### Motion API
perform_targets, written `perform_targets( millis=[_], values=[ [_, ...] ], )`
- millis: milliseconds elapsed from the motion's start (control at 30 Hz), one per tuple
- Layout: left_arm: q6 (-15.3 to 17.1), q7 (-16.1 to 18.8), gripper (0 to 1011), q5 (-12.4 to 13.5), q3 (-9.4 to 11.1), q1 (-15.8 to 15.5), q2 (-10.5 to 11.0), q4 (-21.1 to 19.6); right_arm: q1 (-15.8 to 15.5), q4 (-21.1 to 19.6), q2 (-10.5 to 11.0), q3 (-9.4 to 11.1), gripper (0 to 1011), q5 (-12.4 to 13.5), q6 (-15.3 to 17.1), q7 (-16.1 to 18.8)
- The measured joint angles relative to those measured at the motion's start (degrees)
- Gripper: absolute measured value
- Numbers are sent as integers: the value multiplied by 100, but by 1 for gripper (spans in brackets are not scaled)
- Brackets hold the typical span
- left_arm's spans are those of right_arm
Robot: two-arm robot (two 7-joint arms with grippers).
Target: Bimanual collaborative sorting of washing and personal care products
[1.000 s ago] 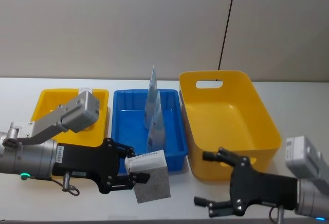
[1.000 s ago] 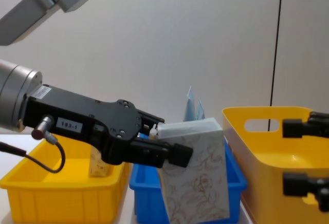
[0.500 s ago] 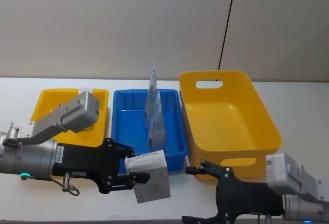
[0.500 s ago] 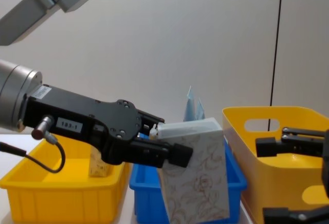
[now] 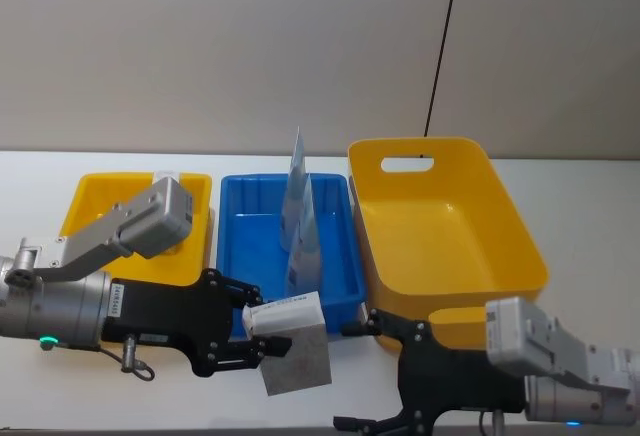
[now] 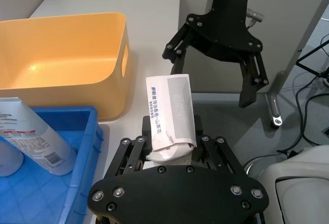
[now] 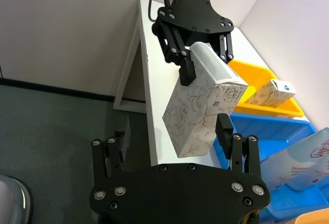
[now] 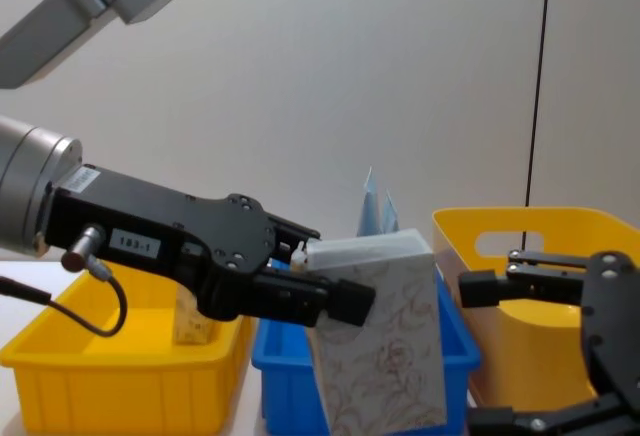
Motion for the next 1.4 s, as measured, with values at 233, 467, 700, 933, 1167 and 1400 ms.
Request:
perform_targets(
  millis=[233, 467, 700, 933, 1167, 1400],
  values=[
    [0, 0, 376, 0, 0, 0, 0, 0, 125, 96, -111, -113, 1002, -121, 126, -114],
    [0, 0, 376, 0, 0, 0, 0, 0, 264, 223, -220, -225, 1002, -224, 253, -209],
    [0, 0, 376, 0, 0, 0, 0, 0, 389, 302, -285, -302, 1002, -288, 395, -284],
    [0, 0, 376, 0, 0, 0, 0, 0, 498, 355, -320, -368, 1002, -321, 489, -319],
    [0, 0, 376, 0, 0, 0, 0, 0, 595, 404, -352, -440, 1002, -338, 574, -319],
    [0, 0, 376, 0, 0, 0, 0, 0, 654, 443, -410, -491, 1002, -304, 698, -346]
  ],
)
